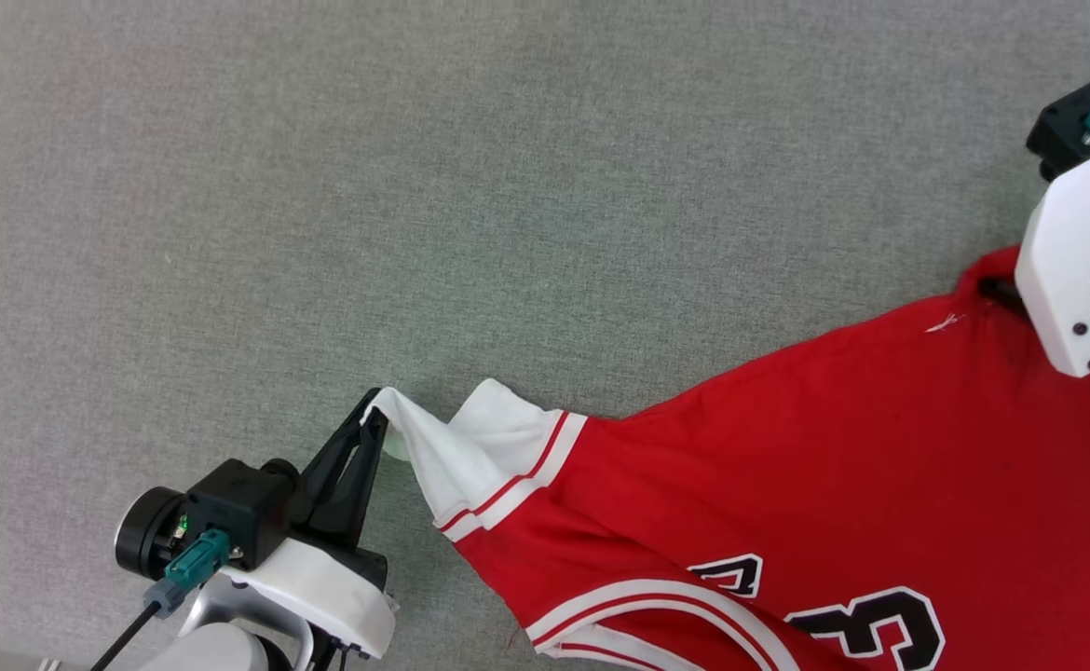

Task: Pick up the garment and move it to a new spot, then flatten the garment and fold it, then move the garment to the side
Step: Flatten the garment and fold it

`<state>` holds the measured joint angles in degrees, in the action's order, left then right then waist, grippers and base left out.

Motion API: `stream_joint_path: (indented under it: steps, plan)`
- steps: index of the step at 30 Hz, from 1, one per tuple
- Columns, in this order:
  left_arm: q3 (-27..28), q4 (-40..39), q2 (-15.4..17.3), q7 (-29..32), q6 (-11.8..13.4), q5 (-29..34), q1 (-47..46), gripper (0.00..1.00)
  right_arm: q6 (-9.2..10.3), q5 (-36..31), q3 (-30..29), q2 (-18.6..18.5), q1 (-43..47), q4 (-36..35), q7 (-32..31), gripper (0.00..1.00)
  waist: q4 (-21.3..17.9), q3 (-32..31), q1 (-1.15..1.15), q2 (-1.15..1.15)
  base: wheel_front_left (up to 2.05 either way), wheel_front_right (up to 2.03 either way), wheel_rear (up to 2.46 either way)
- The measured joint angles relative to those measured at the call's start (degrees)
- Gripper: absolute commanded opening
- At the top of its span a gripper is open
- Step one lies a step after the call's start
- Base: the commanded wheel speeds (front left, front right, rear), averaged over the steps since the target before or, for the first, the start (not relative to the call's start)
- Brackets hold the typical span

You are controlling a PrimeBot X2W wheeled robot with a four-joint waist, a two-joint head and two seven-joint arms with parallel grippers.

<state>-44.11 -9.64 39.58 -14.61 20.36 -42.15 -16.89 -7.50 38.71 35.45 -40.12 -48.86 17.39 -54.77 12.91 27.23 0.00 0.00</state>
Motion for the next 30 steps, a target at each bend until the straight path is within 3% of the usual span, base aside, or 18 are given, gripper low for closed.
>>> stream_joint_path:
  steps: [6,14,21,30]
  plan:
    - [0.1,1.1,0.5,0.0,-0.2,0.5,-0.6,0.0,0.0,2.4,3.3,-0.2,-0.5,1.0,6.6,0.0,-0.9,-3.1,0.0,0.0,0.0,0.0,0.0]
    - [1.8,-1.6,4.4,2.9,-0.2,2.7,-6.0,0.0,0.0,5.4,2.8,-3.3,-1.7,-3.0,17.6,0.0,-2.6,-9.2,0.0,0.0,0.0,0.0,0.0]
    - [2.8,-3.0,6.4,8.7,-3.3,6.3,-18.5,0.0,0.0,4.4,-0.3,-3.6,-5.3,-5.2,24.2,0.0,-5.7,-12.0,0.0,0.0,0.0,0.0,0.0]
    - [5.8,2.5,4.3,12.9,-10.0,7.3,-37.4,0.0,-0.01,0.8,-6.1,-1.1,-13.0,-3.9,29.2,0.0,-8.6,-10.8,0.01,0.0,0.0,0.0,0.0]
